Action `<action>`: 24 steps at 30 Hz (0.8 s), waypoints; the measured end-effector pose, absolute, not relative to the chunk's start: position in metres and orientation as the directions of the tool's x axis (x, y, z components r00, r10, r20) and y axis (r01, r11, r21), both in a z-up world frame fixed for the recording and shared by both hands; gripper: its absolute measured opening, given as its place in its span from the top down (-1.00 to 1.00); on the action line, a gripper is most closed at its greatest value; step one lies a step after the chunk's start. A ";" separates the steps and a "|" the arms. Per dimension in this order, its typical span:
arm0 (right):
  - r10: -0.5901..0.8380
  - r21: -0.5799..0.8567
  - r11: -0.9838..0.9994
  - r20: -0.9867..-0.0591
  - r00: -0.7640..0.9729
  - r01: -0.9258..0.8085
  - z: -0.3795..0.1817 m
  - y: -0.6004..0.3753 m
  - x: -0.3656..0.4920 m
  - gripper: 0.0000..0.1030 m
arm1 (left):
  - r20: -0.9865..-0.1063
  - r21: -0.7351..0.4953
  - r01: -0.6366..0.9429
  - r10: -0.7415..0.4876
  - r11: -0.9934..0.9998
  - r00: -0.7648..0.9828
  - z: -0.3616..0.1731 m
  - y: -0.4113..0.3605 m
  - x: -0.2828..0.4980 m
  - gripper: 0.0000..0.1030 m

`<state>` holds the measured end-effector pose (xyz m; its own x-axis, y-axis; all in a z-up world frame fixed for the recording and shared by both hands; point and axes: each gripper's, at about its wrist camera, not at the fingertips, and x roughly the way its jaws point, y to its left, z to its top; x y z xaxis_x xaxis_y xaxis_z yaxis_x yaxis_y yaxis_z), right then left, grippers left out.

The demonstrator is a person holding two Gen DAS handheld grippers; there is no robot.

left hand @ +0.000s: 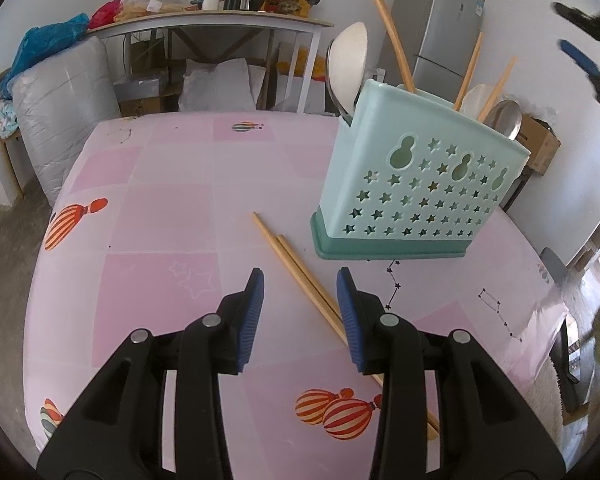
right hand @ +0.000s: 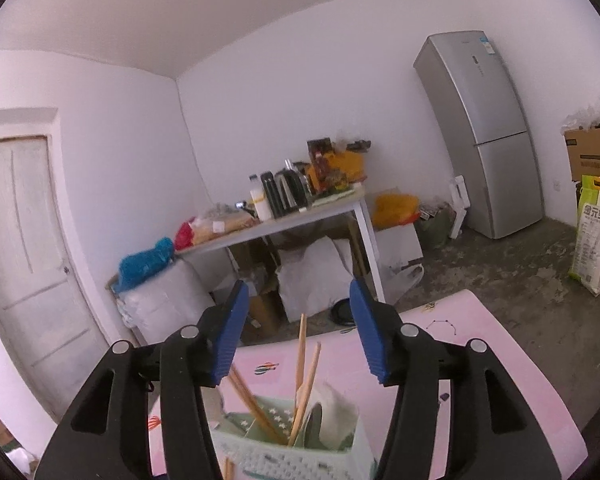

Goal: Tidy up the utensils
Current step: 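Move both open grippers back toward the remaining chopsticks on the table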

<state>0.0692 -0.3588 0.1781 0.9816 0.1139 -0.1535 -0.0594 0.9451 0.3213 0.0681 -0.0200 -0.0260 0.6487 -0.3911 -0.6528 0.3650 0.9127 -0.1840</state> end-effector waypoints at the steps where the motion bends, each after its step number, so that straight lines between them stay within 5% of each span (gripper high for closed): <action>1: 0.119 0.325 0.943 -0.146 0.982 -0.066 0.178 -0.361 0.058 -0.01 | -0.654 -0.183 0.365 -0.390 0.913 0.648 -0.026 -0.020 0.068 0.30; 7: 0.172 0.339 0.935 -0.180 0.969 -0.103 0.156 -0.362 0.007 -0.01 | -0.663 -0.181 0.363 -0.387 0.914 0.641 -0.023 -0.021 0.068 0.22; 17: 0.309 0.456 0.889 -0.524 0.793 -0.045 0.035 -0.331 0.011 -0.01 | -0.712 -0.125 0.410 -0.370 0.904 0.597 -0.031 -0.045 0.057 0.17; 24: 0.358 0.475 0.879 -0.605 0.711 -0.038 0.003 -0.305 0.028 -0.01 | -0.762 -0.028 0.405 -0.282 0.914 0.583 -0.047 -0.060 0.057 0.17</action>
<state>0.0280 -0.3045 0.0027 0.7112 0.3581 -0.6049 -0.0385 0.8790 0.4752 0.0571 -0.0599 -0.0472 0.5830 -0.2816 -0.7621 0.4049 0.9139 -0.0280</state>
